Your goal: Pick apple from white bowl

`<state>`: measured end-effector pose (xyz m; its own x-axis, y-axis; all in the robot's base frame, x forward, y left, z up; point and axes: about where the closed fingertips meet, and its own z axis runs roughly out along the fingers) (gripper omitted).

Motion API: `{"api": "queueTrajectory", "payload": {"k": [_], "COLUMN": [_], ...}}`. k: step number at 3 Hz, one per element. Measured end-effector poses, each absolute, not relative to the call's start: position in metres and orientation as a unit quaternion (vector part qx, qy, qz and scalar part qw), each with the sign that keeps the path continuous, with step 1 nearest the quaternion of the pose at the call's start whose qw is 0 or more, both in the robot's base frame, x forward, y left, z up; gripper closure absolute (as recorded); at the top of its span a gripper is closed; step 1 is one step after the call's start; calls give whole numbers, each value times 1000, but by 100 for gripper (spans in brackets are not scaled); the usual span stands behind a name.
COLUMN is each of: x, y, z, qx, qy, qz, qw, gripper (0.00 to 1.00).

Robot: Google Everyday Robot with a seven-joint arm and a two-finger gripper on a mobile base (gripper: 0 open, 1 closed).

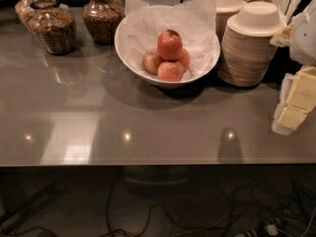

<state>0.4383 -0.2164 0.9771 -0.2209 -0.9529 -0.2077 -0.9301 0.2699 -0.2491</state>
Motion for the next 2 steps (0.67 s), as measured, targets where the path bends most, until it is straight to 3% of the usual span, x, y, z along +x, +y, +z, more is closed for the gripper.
{"api": "queueTrajectory", "payload": {"k": [2], "x": [445], "y": [-215], "z": [976], "qx": [-596], "qy": [780], "qz": [-25], "qw": [191], "gripper": [0]}}
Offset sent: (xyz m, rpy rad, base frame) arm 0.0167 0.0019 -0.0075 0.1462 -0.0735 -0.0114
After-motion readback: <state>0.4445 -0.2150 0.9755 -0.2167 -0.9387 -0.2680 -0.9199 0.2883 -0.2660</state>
